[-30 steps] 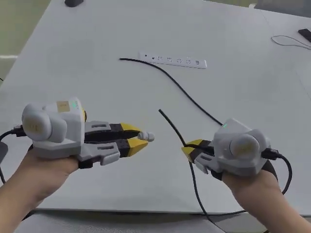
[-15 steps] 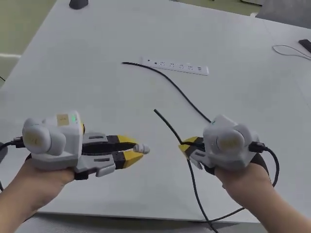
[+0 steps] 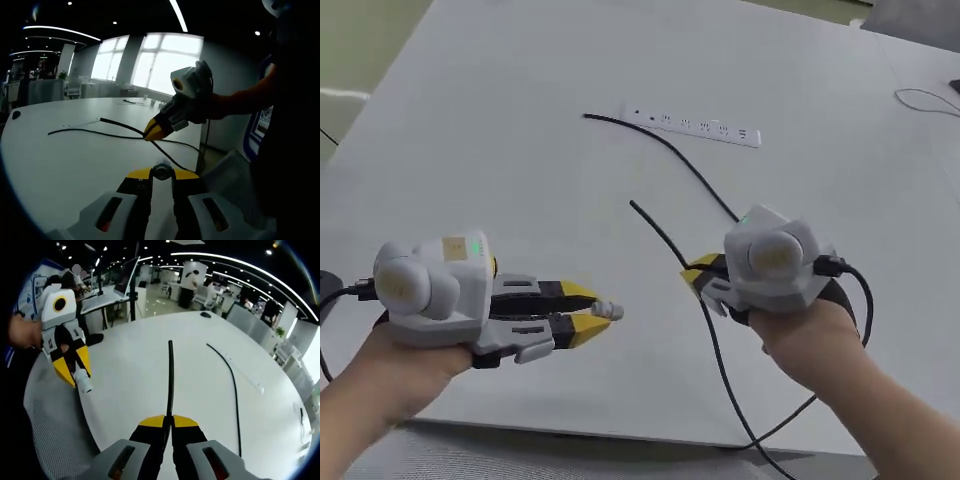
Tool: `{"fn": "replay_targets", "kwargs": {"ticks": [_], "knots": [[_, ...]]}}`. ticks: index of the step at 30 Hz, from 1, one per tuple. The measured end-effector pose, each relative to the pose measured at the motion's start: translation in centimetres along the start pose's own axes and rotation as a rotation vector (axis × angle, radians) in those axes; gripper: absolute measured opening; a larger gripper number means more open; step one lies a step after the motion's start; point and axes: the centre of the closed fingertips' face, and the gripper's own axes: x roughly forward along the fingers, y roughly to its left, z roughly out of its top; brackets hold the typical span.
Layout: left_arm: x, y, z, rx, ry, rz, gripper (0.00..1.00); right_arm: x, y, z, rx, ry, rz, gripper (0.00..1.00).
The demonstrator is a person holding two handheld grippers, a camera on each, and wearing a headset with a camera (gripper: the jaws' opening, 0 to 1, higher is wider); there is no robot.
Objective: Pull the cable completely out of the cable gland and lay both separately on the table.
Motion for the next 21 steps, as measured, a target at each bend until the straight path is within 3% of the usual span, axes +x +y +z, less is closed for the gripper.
{"fn": "replay_targets", "kwargs": {"ticks": [12,21], "knots": [[-0.7,0.7,-2.4,-0.025,0.012,0.012,0.15,2.3,-0.1,1.7,-0.024,0.01,0.007,0.0],[-1.1,1.5,-3.9,-0.032,0.024,0.022,0.15,5.1,-0.4,2.8,-0.048,0.007,-0.004,0.0]]}}
